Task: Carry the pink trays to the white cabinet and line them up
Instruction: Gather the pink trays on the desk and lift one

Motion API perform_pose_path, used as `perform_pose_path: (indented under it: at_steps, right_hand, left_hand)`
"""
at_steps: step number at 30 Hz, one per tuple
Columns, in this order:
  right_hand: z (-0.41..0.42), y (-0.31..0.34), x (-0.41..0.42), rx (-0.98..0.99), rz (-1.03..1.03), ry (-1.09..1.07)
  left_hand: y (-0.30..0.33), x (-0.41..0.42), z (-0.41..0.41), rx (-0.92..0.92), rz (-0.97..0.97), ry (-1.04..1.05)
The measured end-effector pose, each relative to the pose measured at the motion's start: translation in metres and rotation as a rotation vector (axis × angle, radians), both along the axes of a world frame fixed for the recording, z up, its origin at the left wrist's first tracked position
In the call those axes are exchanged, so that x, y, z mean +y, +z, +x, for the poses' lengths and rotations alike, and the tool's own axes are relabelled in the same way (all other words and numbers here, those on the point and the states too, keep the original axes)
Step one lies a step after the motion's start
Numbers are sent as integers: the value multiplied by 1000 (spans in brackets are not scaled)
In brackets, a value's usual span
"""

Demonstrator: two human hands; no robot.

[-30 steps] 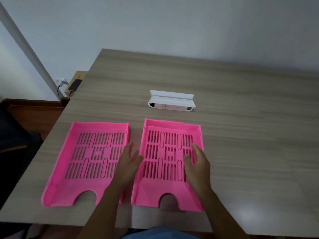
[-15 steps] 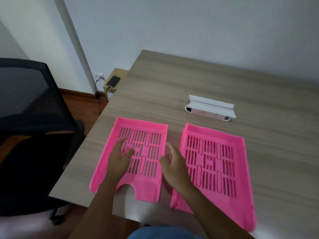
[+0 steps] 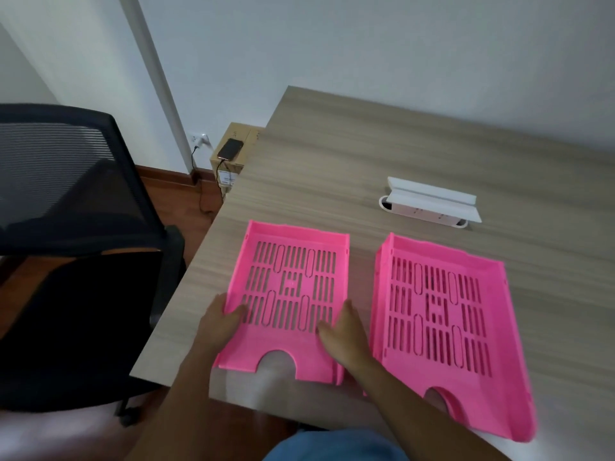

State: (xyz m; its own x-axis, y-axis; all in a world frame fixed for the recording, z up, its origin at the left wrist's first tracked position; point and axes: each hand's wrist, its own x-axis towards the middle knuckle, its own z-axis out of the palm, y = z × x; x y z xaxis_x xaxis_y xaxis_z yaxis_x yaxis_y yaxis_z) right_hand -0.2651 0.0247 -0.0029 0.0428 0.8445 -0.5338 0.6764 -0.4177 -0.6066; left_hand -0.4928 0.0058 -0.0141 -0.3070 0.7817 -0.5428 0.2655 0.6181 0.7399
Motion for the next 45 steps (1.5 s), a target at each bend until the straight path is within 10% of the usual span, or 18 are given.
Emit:
perform_pose_path:
  at_steps: [17,29,45]
  right_hand:
    - [88,129,-8,326,615,-287]
    - [248,110,-31,676,295,-489]
    - [321,49,-28,585,219,-603]
  left_hand:
    - [98,16,29,-361,407,94]
    - [95,33,192,-255,390,-403]
    - [57,35,273,-152,317,-379]
